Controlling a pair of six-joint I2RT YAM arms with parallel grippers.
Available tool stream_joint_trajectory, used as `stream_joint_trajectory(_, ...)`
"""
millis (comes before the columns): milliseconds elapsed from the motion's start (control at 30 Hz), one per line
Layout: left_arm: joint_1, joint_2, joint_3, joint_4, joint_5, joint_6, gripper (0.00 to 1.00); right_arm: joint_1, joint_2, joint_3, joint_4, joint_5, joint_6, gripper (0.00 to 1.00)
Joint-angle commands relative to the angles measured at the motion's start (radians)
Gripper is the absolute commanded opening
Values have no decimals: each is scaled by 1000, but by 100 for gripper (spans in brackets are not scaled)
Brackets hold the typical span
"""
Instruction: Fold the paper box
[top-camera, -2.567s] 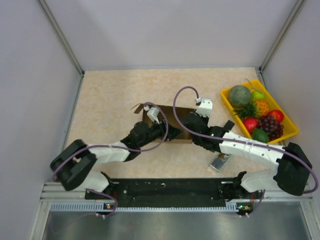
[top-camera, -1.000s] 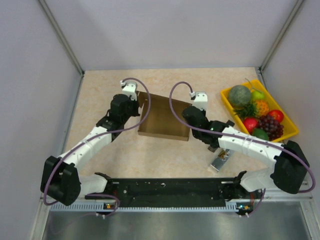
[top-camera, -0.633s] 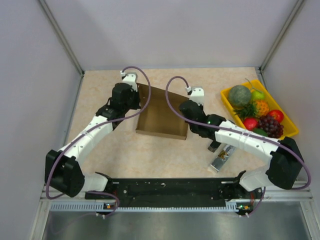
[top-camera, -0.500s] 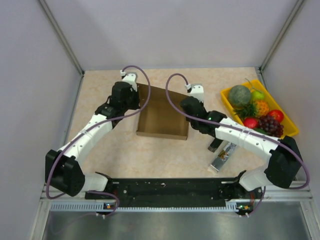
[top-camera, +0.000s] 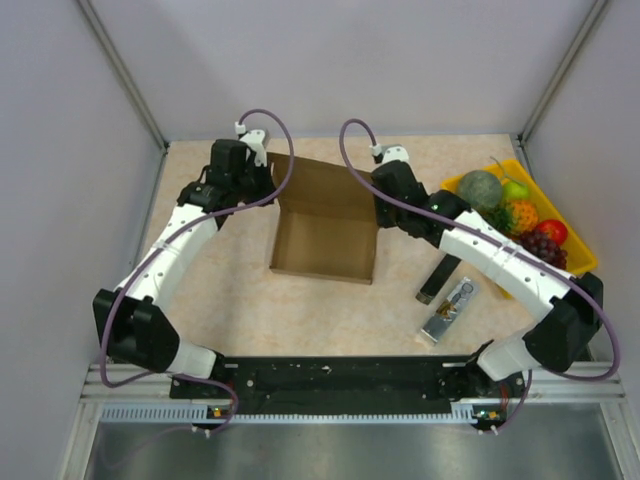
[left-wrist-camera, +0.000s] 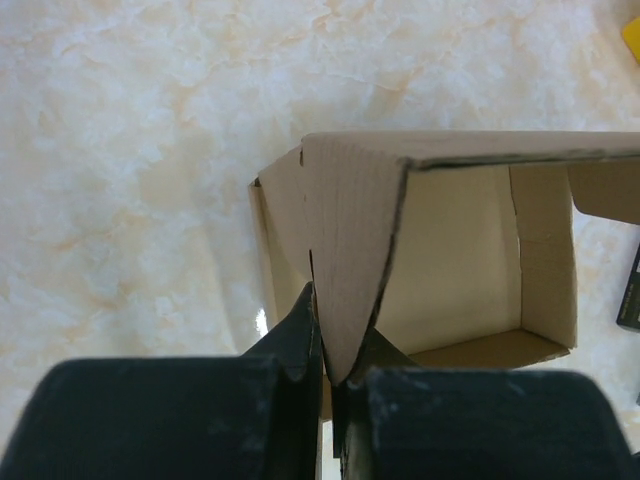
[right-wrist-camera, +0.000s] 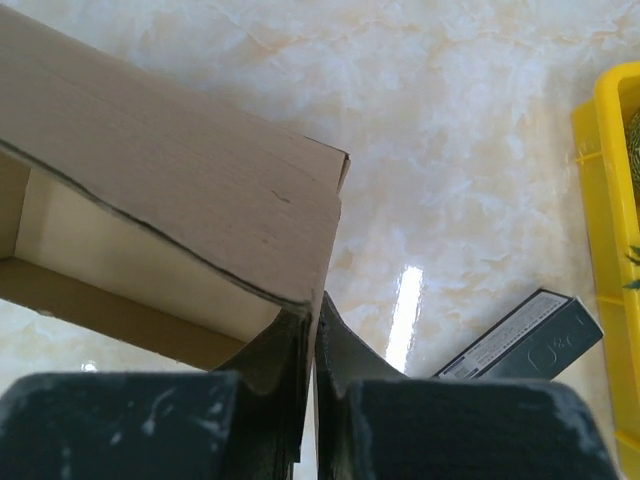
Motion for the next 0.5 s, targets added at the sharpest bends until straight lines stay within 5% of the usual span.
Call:
stream_joint_trajectory(0, -7, 34, 77, -31, 194, -25, 0, 7, 49, 89, -33, -89, 0, 0)
stream_joint_trajectory(467, -10, -128, -301, 297, 131, -109, 0, 12, -6, -105, 144, -67, 104, 0)
